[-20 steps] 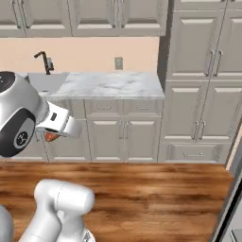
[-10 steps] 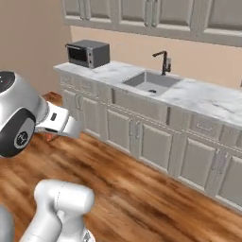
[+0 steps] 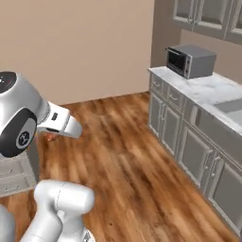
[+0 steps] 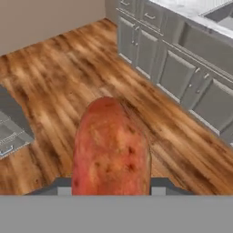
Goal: Pick sweet potato from the fridge and place it on the plate on the counter.
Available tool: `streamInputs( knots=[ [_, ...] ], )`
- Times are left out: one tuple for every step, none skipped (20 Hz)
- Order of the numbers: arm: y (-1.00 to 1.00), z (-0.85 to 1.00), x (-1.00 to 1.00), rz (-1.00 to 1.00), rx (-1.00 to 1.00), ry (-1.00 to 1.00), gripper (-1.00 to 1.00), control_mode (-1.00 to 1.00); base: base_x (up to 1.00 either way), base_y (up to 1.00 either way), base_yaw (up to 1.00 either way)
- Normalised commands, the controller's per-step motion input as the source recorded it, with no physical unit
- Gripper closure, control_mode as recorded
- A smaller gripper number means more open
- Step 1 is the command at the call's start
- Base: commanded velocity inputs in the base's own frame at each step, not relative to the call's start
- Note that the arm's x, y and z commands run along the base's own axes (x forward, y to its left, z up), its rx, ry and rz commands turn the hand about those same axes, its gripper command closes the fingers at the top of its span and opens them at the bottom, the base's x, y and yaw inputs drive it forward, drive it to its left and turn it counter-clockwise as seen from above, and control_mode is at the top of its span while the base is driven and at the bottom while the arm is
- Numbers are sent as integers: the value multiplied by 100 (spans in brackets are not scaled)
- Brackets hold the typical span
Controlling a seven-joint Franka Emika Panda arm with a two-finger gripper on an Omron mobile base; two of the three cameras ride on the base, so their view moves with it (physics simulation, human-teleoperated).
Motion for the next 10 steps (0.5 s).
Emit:
streamInputs(
  knots=[
    [0, 0, 0, 0, 0, 0, 100, 100, 62, -13, 84],
    [0, 0, 0, 0, 0, 0, 100, 100, 62, -16, 84],
    [0, 0, 0, 0, 0, 0, 100, 100, 61, -18, 84],
    [0, 0, 0, 0, 0, 0, 100, 100, 61, -18, 84],
    [0, 0, 0, 0, 0, 0, 100, 100, 64, -21, 82],
    [0, 0, 0, 0, 0, 0, 100, 100, 71, -26, 79],
    [0, 0, 0, 0, 0, 0, 100, 100, 81, -21, 75],
    [0, 0, 0, 0, 0, 0, 100, 100, 99, -13, 73],
    [0, 0, 0, 0, 0, 0, 100, 100, 98, -13, 75],
    [0, 0, 0, 0, 0, 0, 100, 100, 93, -14, 76]
  ],
)
